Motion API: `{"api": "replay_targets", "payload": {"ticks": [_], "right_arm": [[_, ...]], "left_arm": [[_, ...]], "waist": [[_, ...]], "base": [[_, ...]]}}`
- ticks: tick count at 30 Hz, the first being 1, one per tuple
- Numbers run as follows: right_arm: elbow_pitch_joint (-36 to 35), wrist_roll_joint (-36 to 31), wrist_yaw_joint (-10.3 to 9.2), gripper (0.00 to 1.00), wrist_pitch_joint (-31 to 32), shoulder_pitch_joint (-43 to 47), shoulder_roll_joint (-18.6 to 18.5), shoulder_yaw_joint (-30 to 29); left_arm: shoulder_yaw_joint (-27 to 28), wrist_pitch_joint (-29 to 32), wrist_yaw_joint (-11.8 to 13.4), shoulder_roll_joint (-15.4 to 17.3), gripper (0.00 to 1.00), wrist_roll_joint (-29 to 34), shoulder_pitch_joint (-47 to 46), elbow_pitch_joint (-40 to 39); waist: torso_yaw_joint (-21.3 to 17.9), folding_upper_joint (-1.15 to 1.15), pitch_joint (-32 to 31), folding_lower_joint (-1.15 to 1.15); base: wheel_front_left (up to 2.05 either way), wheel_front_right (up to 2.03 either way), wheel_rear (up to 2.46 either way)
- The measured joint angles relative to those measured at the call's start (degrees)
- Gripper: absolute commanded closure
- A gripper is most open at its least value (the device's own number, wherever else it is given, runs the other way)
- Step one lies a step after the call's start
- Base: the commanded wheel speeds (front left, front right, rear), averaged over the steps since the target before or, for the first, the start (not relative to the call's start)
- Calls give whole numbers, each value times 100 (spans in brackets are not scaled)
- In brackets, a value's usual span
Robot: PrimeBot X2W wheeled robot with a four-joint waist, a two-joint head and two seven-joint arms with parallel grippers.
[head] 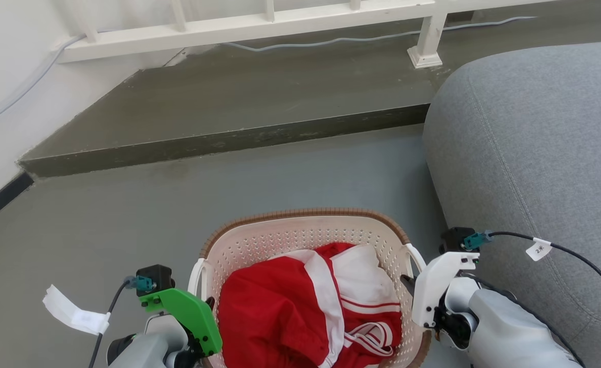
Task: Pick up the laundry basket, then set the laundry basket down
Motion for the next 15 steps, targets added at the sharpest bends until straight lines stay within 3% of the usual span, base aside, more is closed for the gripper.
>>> {"api": "replay_targets", "payload": {"ticks": [15], "right_arm": [[42, 101, -2, 100, 0, -10, -9, 91]], "left_arm": [[-121, 0, 52, 5, 100, -85, -1, -25]], "waist": [[-13, 0, 5, 0]], "base": [[0, 0, 0]]}}
